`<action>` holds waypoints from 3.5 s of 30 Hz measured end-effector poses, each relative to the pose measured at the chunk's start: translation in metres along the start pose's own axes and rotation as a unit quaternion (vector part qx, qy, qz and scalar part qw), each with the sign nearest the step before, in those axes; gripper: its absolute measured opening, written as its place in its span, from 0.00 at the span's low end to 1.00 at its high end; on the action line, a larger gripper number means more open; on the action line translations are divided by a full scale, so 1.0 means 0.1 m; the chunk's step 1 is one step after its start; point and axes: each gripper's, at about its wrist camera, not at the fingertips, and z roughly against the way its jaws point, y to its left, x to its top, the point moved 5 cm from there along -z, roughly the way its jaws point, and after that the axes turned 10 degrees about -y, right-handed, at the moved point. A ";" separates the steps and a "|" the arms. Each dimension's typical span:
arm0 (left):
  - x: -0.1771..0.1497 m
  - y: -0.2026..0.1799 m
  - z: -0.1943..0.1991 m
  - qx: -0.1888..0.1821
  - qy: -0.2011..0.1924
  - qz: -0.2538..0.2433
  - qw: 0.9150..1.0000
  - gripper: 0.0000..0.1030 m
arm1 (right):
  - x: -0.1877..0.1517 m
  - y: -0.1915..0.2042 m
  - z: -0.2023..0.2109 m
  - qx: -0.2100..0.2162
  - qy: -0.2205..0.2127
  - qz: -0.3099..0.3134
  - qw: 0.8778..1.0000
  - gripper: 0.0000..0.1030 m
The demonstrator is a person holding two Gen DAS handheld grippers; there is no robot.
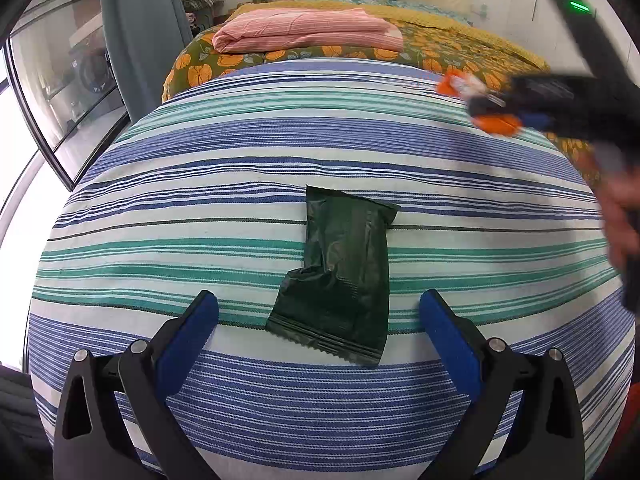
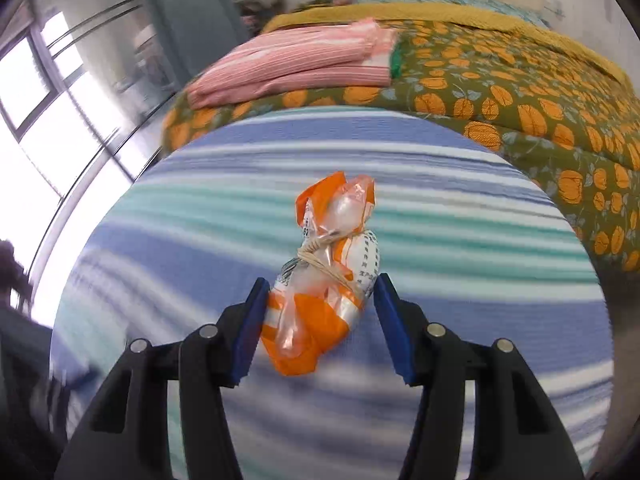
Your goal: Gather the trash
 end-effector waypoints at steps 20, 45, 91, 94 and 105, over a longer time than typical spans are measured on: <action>-0.01 0.00 0.01 -0.009 0.000 -0.001 1.000 0.96 | -1.40 -0.05 1.14 -0.022 0.020 0.063 0.998 0.72; 0.25 -0.13 -0.06 -0.041 0.027 -0.058 0.997 0.34 | -1.21 -0.19 1.14 -0.029 0.011 -0.019 0.999 0.47; -0.53 -5.00 0.35 -0.243 -0.029 -0.174 0.954 0.86 | -2.69 -3.80 2.84 -0.151 -0.099 -0.277 0.944 0.96; -0.44 -4.85 0.78 -0.237 -0.086 -0.170 0.953 0.95 | -2.67 -3.61 3.08 -0.192 -0.100 -0.245 0.945 0.96; -0.57 -4.53 1.78 -0.201 -0.152 -0.179 0.951 0.95 | -2.84 -3.18 4.15 -0.330 -0.210 -0.247 0.887 0.96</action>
